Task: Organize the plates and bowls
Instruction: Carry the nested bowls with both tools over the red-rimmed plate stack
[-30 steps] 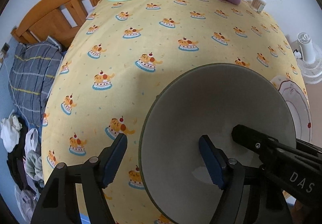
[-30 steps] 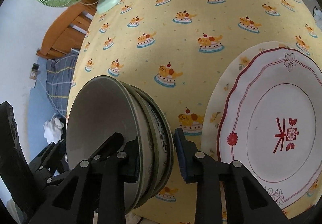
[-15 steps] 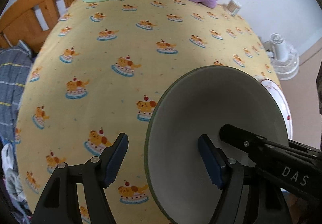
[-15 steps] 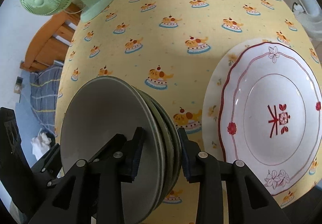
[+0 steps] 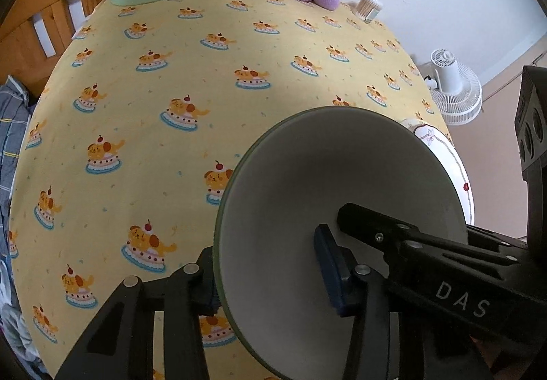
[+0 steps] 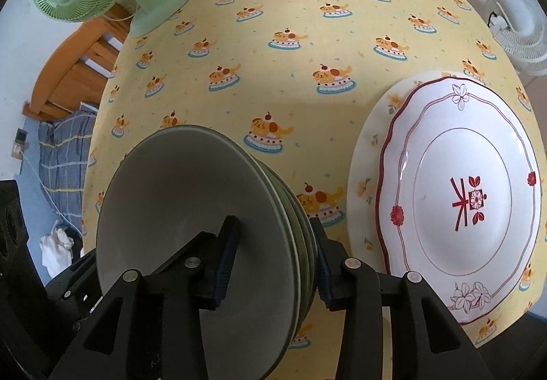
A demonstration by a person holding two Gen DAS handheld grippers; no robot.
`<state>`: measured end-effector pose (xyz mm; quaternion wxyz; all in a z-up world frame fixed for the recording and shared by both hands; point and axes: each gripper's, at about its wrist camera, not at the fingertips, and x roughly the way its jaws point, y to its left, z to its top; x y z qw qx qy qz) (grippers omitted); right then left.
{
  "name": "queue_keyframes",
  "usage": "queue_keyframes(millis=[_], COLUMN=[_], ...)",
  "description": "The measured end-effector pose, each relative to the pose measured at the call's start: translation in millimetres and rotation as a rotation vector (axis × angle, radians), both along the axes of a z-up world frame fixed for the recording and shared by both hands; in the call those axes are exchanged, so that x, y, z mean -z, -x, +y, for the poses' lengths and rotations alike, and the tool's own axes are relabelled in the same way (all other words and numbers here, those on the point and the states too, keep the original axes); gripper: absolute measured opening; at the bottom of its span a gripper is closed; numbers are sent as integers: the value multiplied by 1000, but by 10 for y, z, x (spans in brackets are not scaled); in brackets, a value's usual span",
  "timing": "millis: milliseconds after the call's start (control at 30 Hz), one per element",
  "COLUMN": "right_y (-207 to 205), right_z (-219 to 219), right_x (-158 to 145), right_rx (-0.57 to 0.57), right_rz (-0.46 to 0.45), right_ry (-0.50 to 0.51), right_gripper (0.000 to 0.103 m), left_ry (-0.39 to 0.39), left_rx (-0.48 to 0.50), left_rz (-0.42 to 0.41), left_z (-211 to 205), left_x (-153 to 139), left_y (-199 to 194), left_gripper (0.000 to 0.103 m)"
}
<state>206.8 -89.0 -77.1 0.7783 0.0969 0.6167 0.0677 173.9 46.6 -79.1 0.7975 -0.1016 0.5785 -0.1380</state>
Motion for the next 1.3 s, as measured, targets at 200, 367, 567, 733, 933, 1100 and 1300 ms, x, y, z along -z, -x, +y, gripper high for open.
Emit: queue_keyframes(millis=[200,367,567,733,933,1100,1300], right_y=[41,121,252,360,476,506,484], right_z=[18,32,102,198,259,234,89], right_x=[-28,-72,-218,-385,-585,-690,-759], right_rx=[-3,4,37,62,82,84,49], right_rz=[10,16,-1,-33,-64,-91,-109], right_ry=[-3,-14,-23,-31,-24,-31,-48], right_gripper=[44,44,44,44,44,44,44], left_ry=[4,10,3,0,9,7,1], left_rx=[-3,3,38,58,68,63,21], left_rz=[33,42,16,-15,-36,-60,-76], left_z=[21,57,131,229,269,239,93], left_x=[-11,-56,-210,-381,-539,-633,-696], left_y=[49,111,186,253,328,349,362], left_gripper=[46,46,46,46,46,46,46])
